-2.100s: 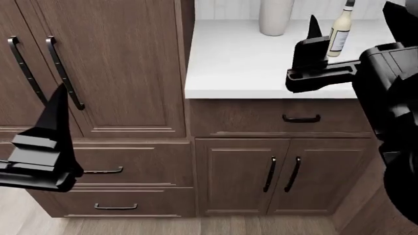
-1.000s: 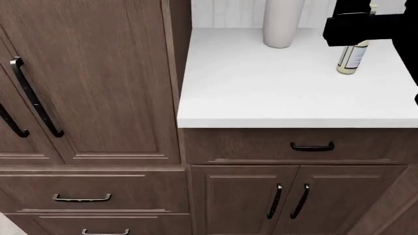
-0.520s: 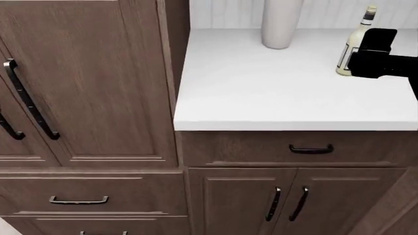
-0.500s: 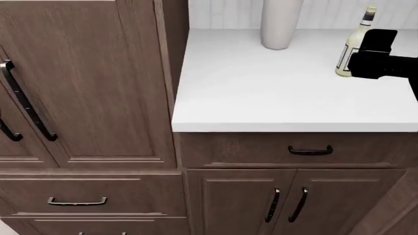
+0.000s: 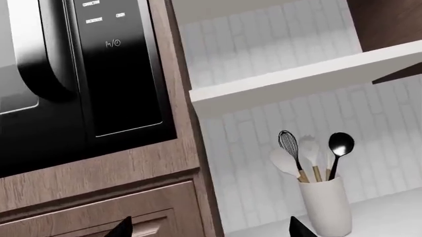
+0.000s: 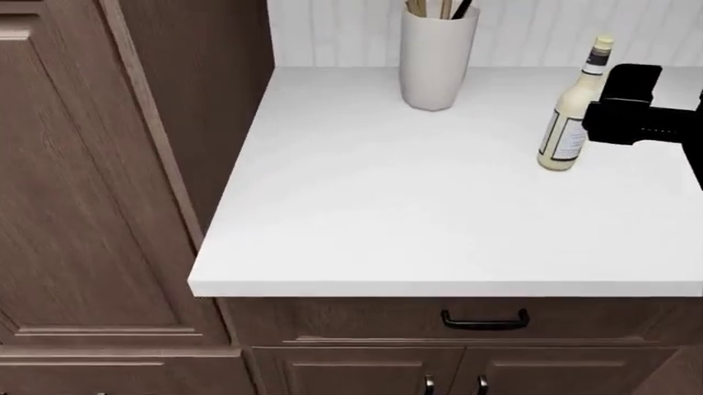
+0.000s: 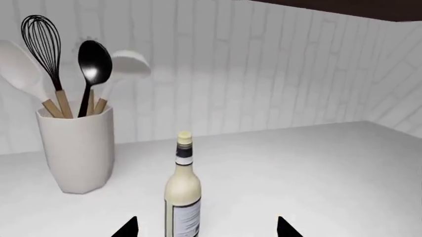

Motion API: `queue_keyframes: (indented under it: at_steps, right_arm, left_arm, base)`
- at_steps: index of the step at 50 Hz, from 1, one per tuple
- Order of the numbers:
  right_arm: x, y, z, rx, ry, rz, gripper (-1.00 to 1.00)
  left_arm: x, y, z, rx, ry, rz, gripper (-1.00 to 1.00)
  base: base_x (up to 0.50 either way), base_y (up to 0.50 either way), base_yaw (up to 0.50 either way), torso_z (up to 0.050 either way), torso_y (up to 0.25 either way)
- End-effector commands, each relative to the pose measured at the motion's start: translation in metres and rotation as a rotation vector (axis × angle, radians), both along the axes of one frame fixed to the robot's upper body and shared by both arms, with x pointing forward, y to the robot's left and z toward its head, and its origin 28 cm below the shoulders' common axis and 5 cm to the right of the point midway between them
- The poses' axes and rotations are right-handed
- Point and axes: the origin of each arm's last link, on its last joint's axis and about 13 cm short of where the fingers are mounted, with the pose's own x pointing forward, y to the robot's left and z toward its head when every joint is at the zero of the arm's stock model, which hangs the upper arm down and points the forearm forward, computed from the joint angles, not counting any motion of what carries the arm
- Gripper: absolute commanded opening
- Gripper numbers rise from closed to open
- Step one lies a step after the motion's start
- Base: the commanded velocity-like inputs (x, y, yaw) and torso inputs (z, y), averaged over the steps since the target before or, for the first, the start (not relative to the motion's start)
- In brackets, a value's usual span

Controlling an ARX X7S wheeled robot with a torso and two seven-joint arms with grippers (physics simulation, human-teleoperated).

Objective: Move the drinks to the dining counter.

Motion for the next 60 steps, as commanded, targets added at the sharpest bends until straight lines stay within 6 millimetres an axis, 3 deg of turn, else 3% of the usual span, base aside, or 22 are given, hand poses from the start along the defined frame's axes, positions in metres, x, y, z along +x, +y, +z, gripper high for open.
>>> queue_keyframes:
  at_steps: [1, 17, 30, 38, 49, 53, 60]
  right_arm:
    - [-0.004, -0.001, 0.004, -0.006, -0.014, -0.005, 1.0]
    - [0.005, 0.011, -0.012, -0.025, 0.07, 0.241, 1.0]
    - [0.003, 0.008, -0.012, -0.011, 0.062, 0.228, 1.0]
    - [0.004, 0.007, -0.012, -0.006, 0.071, 0.214, 1.0]
    - [0.004, 0.0, -0.014, 0.009, 0.073, 0.082, 1.0]
    - [0.011, -0.004, -0.023, 0.009, 0.123, 0.005, 1.0]
    - [0.033, 0.003, -0.036, 0.025, 0.149, 0.073, 1.0]
  left_arm:
    - [0.0, 0.0, 0.0, -0.002, -0.002, 0.002, 1.0]
    - [0.004, 0.003, -0.005, -0.005, 0.013, 0.003, 1.0]
    - [0.003, 0.003, -0.004, -0.005, 0.014, 0.003, 1.0]
    - [0.004, 0.002, -0.004, -0.005, 0.013, 0.001, 1.0]
    - [0.003, 0.003, -0.004, -0.006, 0.014, 0.001, 1.0]
    - [0.006, 0.004, -0.007, -0.006, 0.023, 0.003, 1.0]
    - [0.009, 0.007, -0.014, -0.011, 0.04, 0.013, 1.0]
  base:
    - [0.0, 0.0, 0.0, 0.0, 0.0]
    - [0.0, 0.0, 0.0, 0.0, 0.0]
    - [0.0, 0.0, 0.0, 0.0, 0.0]
    - [0.43, 0.0, 0.0, 0.0, 0.0]
    - [0.03, 0.0, 0.0, 0.0, 0.001]
    - [0.0, 0.0, 0.0, 0.0, 0.0]
    - [0.0, 0.0, 0.0, 0.0, 0.0]
